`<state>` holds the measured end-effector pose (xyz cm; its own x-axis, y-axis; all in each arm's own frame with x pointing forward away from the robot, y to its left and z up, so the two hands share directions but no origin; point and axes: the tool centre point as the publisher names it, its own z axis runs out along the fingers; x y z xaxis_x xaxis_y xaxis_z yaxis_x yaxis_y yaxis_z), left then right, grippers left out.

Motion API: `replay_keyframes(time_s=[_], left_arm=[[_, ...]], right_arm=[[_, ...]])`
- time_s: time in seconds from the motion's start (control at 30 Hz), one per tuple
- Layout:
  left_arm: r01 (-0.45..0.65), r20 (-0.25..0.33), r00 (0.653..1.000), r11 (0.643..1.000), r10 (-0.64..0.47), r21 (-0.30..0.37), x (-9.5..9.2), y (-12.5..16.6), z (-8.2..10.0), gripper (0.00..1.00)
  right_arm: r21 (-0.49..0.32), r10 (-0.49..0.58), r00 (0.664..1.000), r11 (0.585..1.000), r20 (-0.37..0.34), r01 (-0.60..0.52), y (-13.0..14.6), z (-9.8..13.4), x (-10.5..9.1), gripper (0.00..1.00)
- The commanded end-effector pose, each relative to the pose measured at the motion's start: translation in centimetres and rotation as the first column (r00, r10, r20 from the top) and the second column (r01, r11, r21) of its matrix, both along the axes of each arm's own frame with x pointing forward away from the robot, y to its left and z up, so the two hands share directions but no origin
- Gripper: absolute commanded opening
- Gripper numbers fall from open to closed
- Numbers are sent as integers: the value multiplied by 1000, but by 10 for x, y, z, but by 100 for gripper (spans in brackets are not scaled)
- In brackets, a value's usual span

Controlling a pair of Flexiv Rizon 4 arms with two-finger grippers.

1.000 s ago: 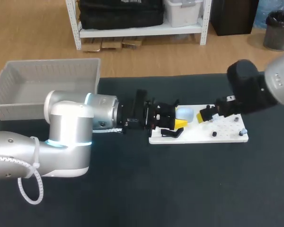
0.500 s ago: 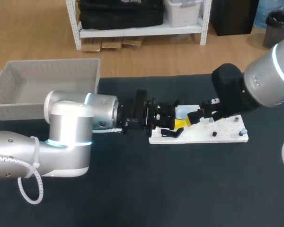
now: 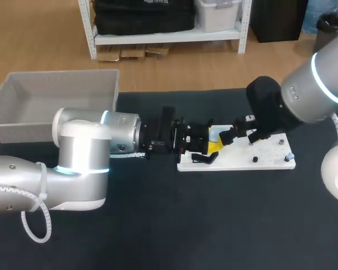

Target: Pick up each earbud case from the left stands, insert the matching earbuds, close the lid, and place the case in the box.

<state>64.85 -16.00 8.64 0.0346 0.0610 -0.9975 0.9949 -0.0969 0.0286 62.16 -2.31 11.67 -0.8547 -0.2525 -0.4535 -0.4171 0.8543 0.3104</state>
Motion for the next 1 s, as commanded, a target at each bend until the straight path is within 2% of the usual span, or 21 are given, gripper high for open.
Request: replay_keyframes(time_s=[0.03,1.0], left_arm=[[-8,3,1000,1000,8,-1,-2,0,0,0],[-8,3,1000,1000,8,-1,-2,0,0,0]], right_arm=[[-6,-5,1000,1000,-4,5,2,-3,5,100],[-26,-51,999,998,2,51,-5,-7,18,100]])
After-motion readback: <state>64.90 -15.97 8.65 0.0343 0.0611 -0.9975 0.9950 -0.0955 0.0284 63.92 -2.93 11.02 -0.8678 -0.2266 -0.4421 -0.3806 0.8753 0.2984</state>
